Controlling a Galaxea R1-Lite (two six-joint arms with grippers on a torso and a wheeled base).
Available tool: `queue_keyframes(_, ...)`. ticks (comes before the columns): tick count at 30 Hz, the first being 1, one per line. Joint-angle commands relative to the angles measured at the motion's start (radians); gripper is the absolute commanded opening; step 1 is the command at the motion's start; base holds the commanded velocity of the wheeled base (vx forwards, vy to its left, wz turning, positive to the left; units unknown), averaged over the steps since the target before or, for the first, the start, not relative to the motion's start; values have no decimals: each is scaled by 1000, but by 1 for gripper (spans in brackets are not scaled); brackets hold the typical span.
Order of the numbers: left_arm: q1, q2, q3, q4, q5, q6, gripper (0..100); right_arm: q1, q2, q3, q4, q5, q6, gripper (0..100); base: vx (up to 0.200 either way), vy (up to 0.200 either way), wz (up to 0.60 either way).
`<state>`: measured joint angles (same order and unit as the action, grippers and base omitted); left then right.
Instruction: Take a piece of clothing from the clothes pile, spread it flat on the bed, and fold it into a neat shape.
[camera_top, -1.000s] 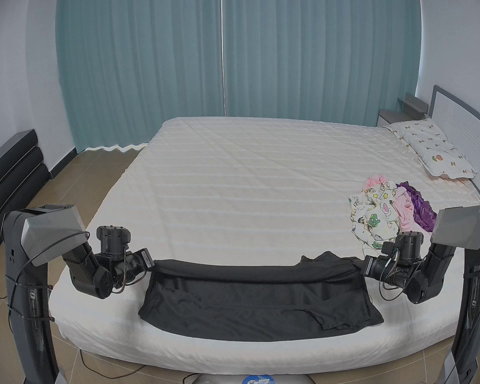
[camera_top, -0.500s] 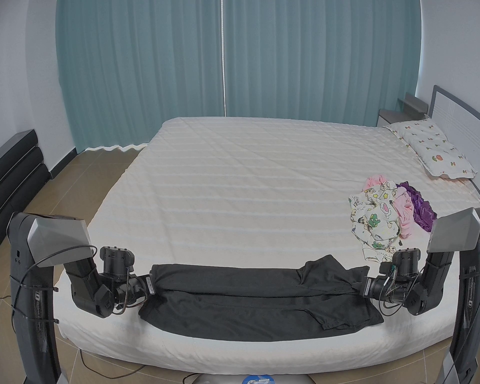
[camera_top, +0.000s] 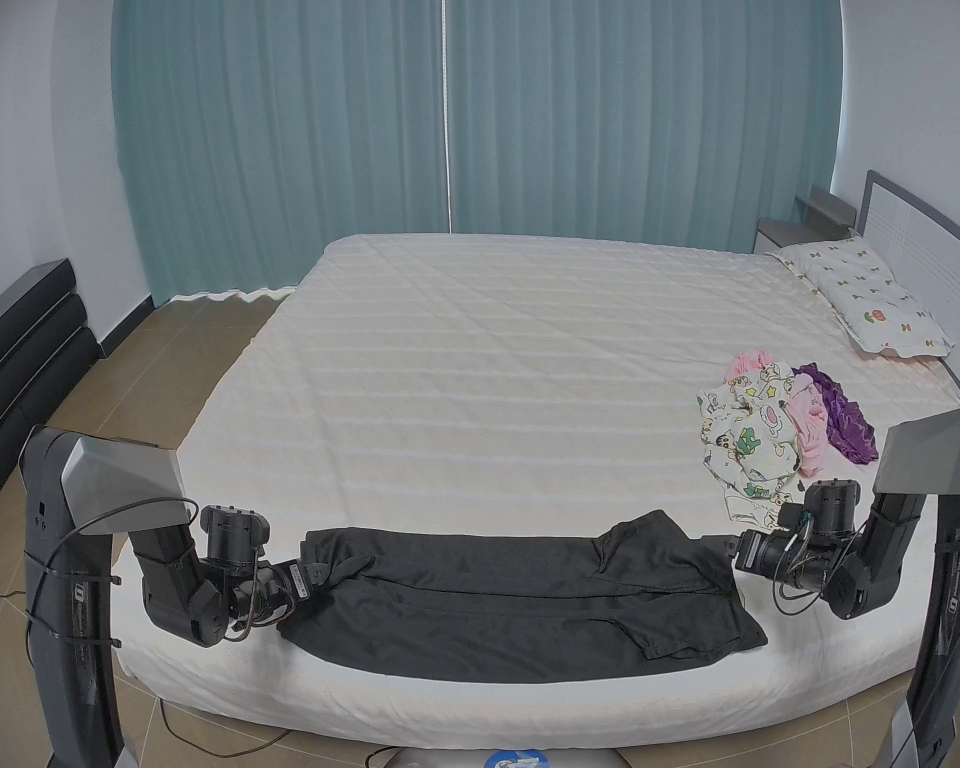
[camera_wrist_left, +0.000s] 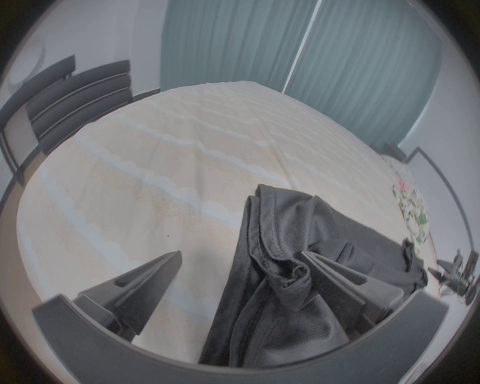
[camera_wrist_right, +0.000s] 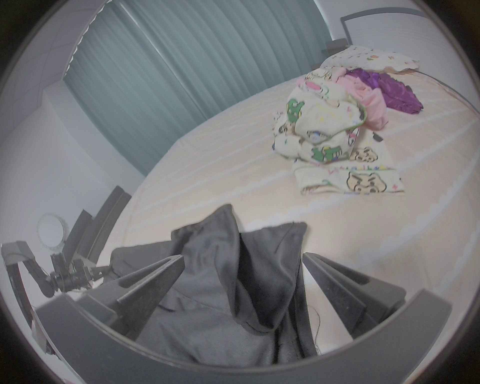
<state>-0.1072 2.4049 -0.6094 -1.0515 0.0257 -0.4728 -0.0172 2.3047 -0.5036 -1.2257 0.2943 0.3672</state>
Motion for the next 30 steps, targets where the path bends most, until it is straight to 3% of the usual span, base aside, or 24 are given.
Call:
queue_keyframes(1, 38, -82, 28, -8, -3, -142, 100, 10, -90, -30, 17, 2, 29, 100, 0, 0, 0)
queue_keyframes(5, 83, -139, 8, -2, -18, -265, 100, 66, -60, -82, 77, 2, 32, 100, 0, 0, 0)
queue_keyframes(9, 86, -135, 2, -2, -21, -317, 100, 105, -10, -167, 140, -1, 52, 100, 0, 0, 0)
queue_keyframes(15, 43, -128, -7, -2, -132, -441, 100, 160, 27, -260, 265, -9, 94, 100, 0, 0, 0)
queue_keyframes(30, 23, -104, -18, -10, -129, -445, 100, 143, 98, -276, 284, -47, 87, 100, 0, 0, 0)
